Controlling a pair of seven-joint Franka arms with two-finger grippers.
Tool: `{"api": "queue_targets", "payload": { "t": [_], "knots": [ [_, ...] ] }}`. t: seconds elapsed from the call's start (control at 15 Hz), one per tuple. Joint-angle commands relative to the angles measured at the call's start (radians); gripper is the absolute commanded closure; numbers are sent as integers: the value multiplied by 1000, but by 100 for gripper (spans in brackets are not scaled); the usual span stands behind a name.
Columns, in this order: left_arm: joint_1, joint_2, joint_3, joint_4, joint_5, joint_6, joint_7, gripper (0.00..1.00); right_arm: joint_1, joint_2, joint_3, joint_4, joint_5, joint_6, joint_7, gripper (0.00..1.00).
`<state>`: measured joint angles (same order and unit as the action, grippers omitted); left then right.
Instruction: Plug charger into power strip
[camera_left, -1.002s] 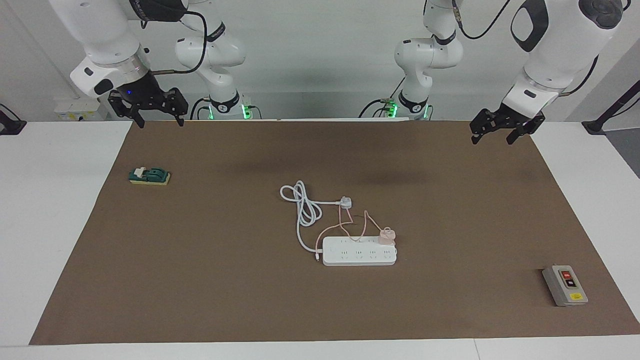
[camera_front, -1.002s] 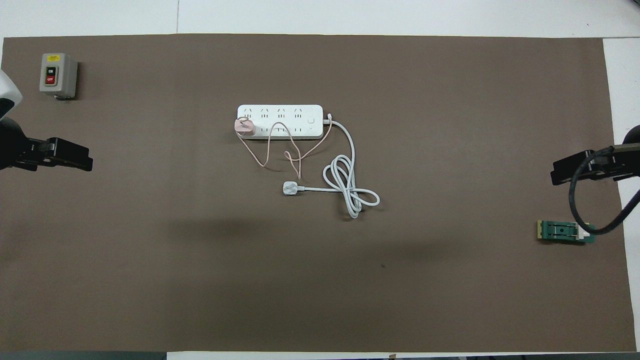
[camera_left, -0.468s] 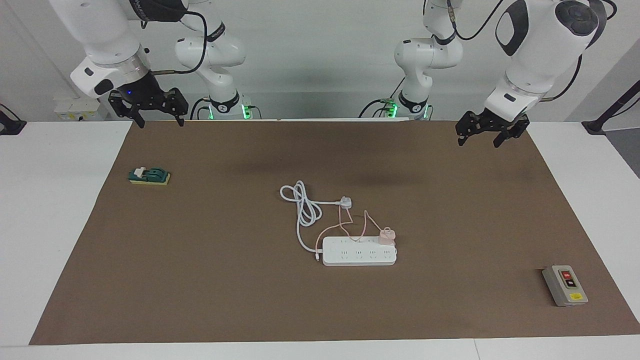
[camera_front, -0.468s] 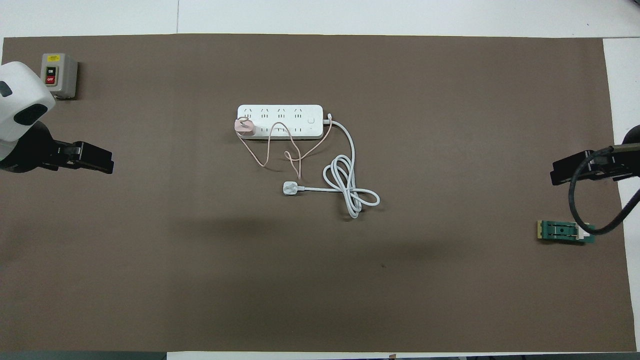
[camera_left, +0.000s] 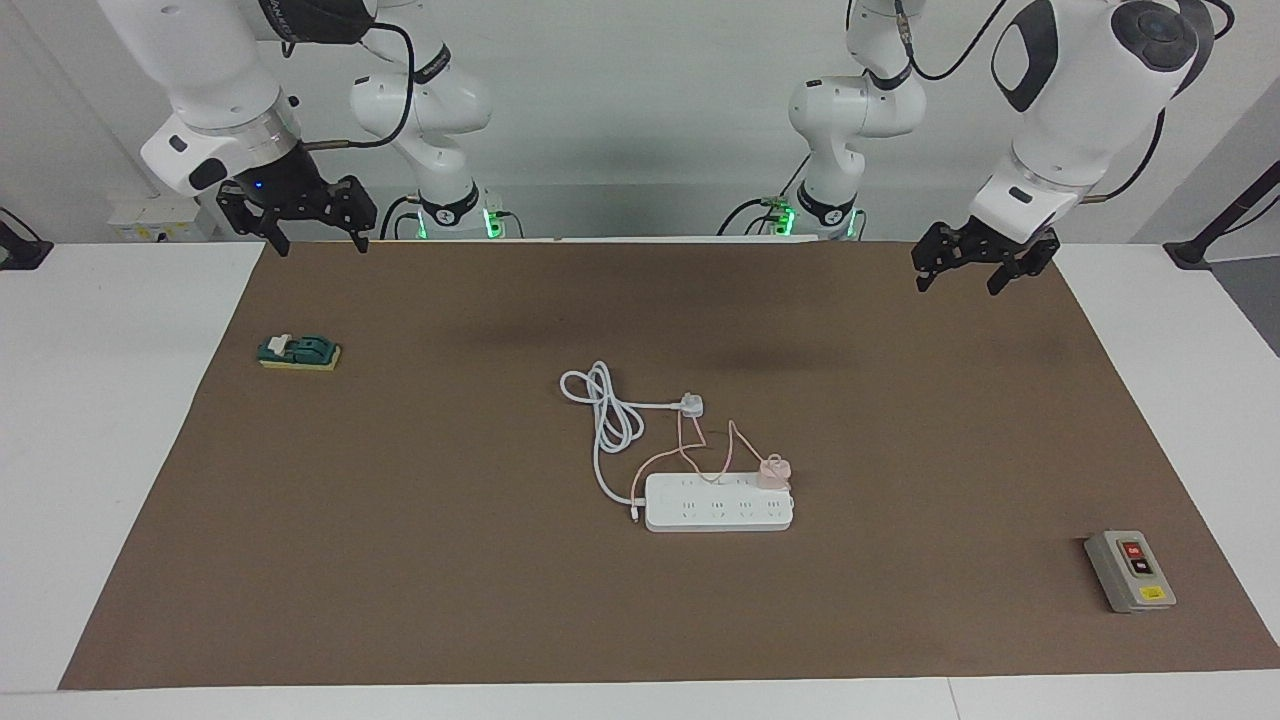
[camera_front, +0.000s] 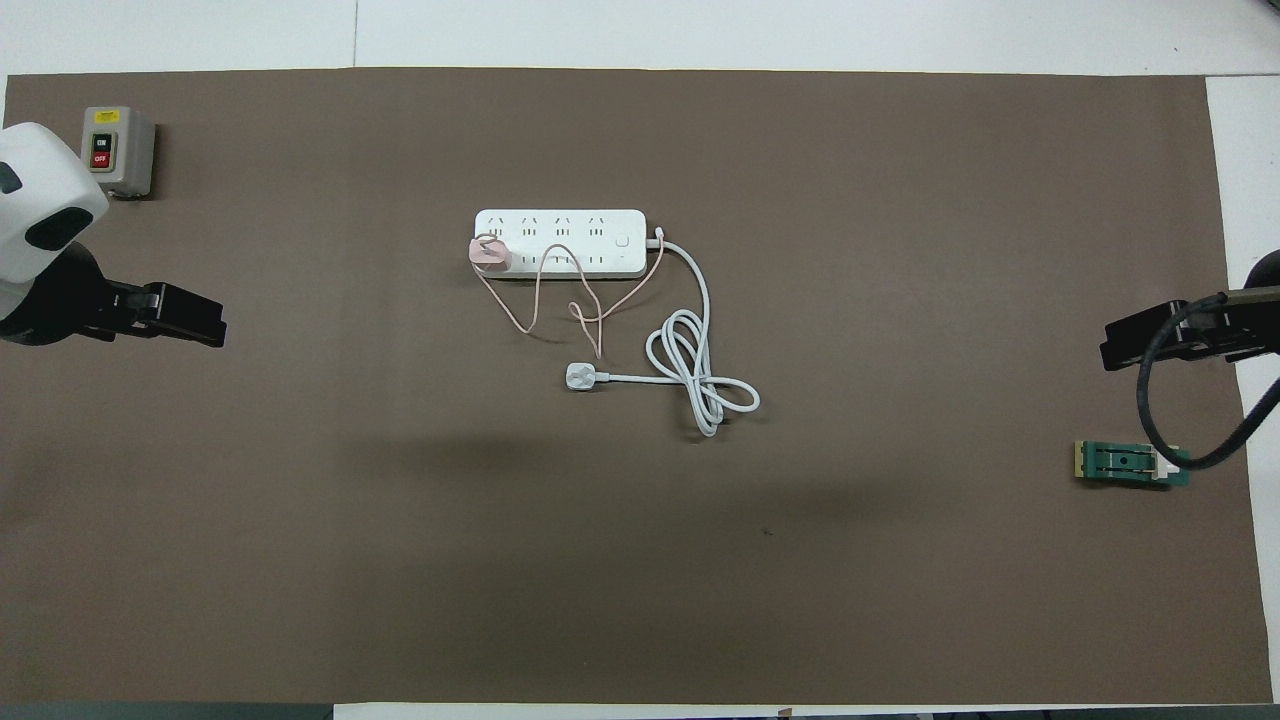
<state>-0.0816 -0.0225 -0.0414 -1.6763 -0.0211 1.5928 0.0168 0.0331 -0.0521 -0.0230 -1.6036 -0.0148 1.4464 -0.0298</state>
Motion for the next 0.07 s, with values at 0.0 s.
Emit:
{"api": "queue_targets", "payload": {
  "t": [0.0],
  "knots": [
    [6,-22,-5,-26,20,19,-5,0,-5,-12,2,-16,18,5,-18,0]
  ]
}}
